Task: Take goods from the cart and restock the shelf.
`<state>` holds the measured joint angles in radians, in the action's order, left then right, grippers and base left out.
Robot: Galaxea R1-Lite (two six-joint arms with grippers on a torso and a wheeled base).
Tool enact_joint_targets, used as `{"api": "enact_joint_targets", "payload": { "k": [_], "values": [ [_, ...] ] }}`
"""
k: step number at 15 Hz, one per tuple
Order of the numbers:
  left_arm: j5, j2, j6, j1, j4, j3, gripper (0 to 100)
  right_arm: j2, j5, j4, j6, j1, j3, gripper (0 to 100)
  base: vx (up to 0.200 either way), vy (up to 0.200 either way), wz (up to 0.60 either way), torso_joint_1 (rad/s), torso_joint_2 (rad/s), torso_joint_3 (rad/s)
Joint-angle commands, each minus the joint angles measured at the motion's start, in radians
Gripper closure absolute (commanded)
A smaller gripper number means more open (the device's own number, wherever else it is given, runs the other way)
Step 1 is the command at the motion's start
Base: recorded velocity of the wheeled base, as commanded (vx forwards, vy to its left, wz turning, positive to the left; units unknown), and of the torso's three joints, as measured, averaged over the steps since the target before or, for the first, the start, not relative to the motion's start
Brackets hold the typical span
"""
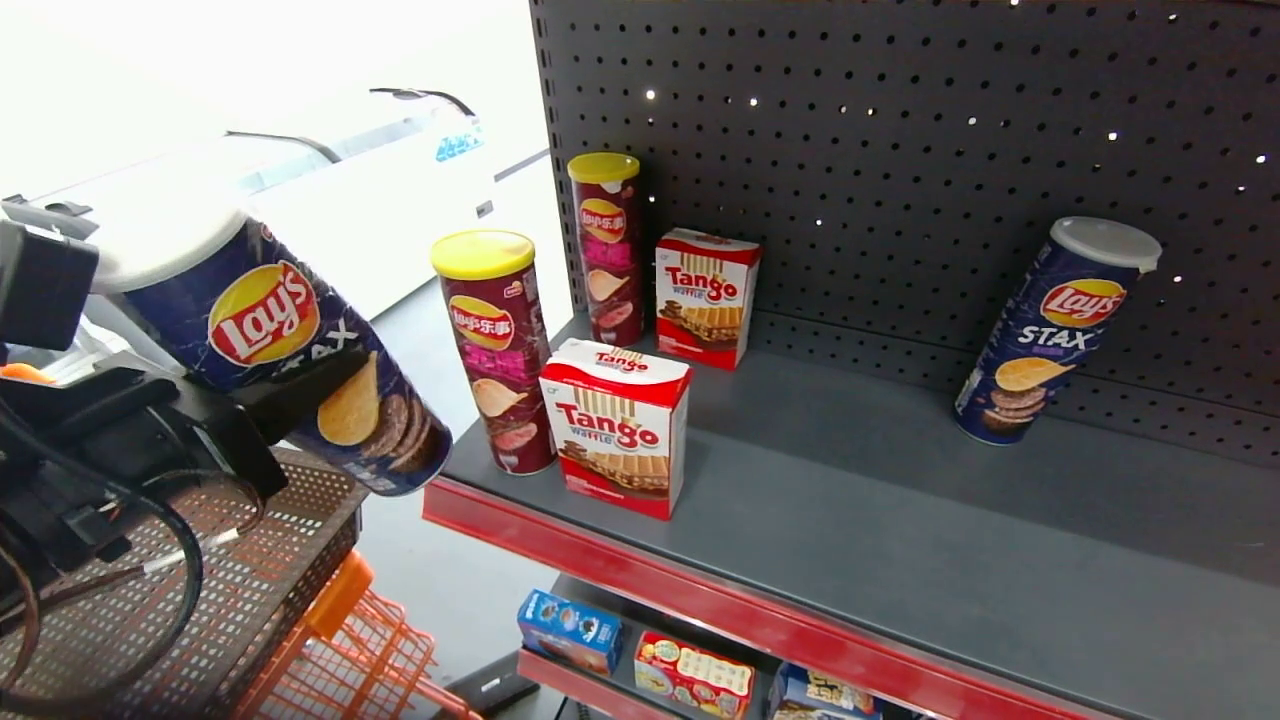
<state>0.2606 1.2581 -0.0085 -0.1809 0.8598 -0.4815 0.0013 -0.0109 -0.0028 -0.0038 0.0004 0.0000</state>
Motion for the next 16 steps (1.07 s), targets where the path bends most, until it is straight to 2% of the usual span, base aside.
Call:
{"api": "enact_joint_targets", "payload": {
  "k": [1, 6, 9, 12, 16],
  "values": [
    [0.000, -0.049, -0.002, -0.051, 0.001, 0.043, 100, 0.000, 0.000, 0.000, -0.001, 0.000, 0.000, 0, 0.000, 0.000, 0.00, 0.000, 0.00, 0.000],
    [0.002, -0.052, -0.005, -0.071, -0.001, 0.057, 100, 0.000, 0.000, 0.000, -0.001, 0.000, 0.000, 0, 0.000, 0.000, 0.00, 0.000, 0.00, 0.000],
    [0.000, -0.051, -0.005, -0.178, -0.001, 0.084, 100, 0.000, 0.000, 0.000, -0.001, 0.000, 0.000, 0, 0.000, 0.000, 0.00, 0.000, 0.00, 0.000],
    [0.002, -0.045, -0.005, -0.223, -0.001, 0.075, 100, 0.000, 0.002, 0.000, -0.002, 0.000, 0.000, 0, 0.000, 0.000, 0.00, 0.000, 0.00, 0.000],
    [0.002, -0.049, -0.005, -0.324, -0.002, 0.101, 100, 0.000, 0.002, 0.000, -0.002, 0.001, 0.000, 0, 0.000, 0.000, 0.00, 0.000, 0.00, 0.000]
  ]
}}
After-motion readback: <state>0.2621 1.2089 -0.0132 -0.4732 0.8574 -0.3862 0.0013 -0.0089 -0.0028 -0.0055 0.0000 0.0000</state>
